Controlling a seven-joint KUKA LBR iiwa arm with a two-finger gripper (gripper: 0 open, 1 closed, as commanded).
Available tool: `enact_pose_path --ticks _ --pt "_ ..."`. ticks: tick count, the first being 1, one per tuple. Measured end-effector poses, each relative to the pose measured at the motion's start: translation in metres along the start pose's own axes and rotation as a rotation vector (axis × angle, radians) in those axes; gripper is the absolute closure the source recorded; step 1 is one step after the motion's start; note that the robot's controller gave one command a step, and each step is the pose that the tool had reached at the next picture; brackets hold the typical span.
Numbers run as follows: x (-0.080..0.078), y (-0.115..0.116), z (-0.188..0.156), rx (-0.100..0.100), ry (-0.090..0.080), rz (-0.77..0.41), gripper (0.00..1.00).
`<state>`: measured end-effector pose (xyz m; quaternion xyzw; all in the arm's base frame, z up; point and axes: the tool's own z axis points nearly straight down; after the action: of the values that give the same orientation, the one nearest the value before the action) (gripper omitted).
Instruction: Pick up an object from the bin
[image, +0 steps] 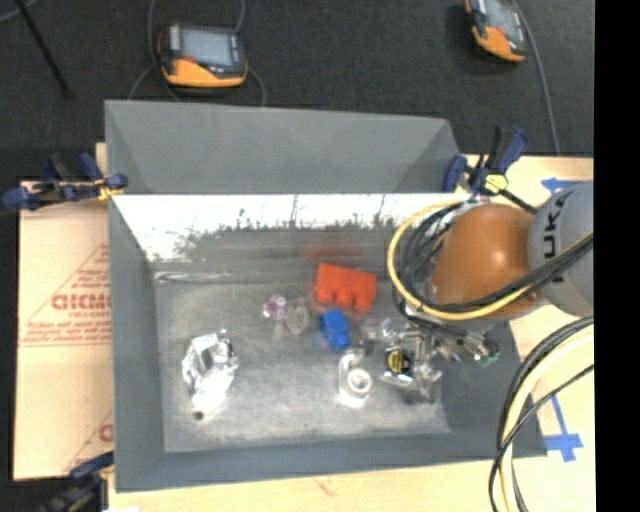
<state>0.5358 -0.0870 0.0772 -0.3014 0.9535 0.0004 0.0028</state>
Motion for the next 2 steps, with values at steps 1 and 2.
enact_pose_path --ticks 1,2 --pt "0.014 -0.0444 0.0042 -0.004 -0.006 -0.356 0.0" --pt "0.0149 -0.0463 0.0033 -0.003 -0.005 -0.351 1.0"
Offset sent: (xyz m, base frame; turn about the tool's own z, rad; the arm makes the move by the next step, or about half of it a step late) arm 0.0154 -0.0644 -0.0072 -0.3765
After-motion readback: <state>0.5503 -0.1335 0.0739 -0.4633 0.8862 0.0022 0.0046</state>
